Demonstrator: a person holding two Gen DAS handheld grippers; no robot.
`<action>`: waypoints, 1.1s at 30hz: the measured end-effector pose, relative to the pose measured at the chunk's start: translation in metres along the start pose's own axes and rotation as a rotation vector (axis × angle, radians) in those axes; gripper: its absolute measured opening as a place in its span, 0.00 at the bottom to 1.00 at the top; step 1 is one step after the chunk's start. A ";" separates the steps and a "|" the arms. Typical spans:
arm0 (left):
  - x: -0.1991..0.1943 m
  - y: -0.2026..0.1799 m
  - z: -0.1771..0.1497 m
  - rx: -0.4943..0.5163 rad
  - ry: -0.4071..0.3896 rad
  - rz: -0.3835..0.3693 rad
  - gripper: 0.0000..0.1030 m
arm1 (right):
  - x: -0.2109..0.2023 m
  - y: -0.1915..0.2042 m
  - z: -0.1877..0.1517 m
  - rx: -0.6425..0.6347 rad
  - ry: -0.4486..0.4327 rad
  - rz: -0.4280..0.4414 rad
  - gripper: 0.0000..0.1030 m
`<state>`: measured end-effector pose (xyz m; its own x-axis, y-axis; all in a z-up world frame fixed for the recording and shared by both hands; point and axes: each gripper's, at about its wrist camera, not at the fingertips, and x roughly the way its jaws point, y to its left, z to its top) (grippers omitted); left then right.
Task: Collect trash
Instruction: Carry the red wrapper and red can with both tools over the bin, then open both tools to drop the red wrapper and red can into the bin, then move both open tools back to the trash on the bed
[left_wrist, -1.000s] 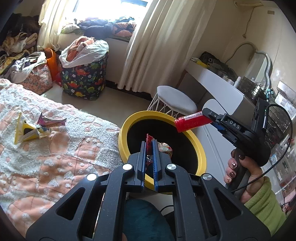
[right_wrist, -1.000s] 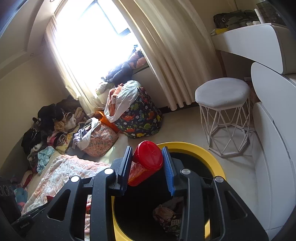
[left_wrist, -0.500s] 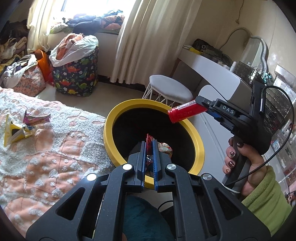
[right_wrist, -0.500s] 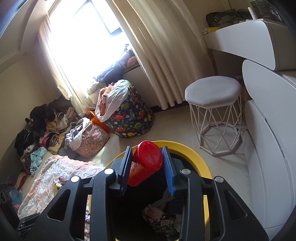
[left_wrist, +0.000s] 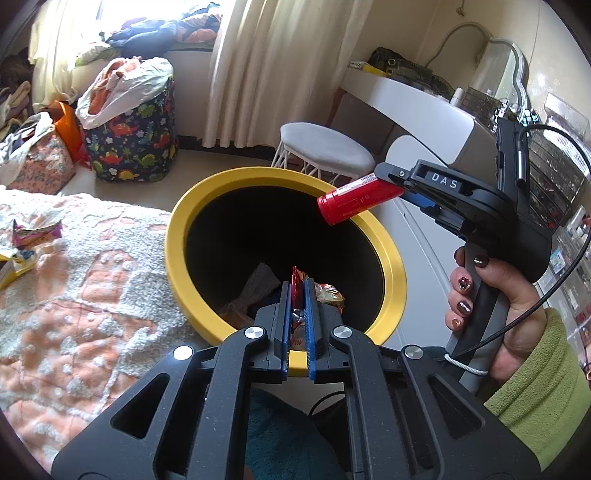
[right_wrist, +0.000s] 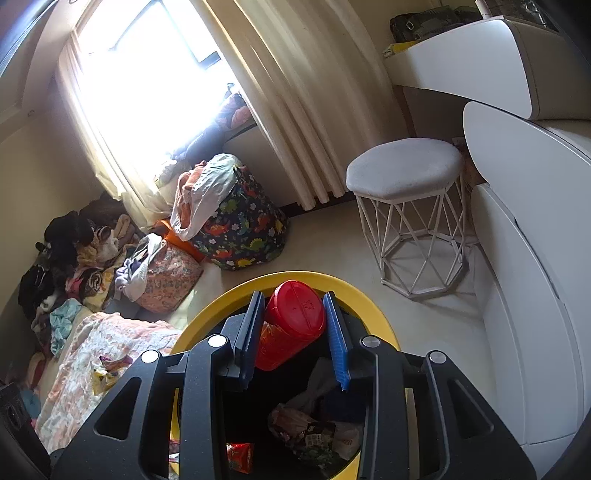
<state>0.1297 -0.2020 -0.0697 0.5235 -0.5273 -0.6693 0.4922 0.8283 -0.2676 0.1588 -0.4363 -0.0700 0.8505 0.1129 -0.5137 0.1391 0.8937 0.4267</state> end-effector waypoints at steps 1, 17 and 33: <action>0.003 -0.002 0.001 0.005 0.005 0.000 0.03 | 0.001 -0.001 0.000 0.002 0.004 -0.004 0.30; 0.029 -0.003 0.009 -0.009 0.015 0.024 0.43 | 0.006 0.005 -0.002 -0.034 0.023 0.001 0.46; -0.023 0.047 0.012 -0.142 -0.121 0.181 0.89 | 0.001 0.061 -0.011 -0.243 0.027 0.141 0.67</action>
<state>0.1487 -0.1534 -0.0587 0.6774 -0.3800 -0.6299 0.2850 0.9249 -0.2515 0.1622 -0.3770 -0.0531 0.8387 0.2522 -0.4826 -0.1085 0.9459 0.3057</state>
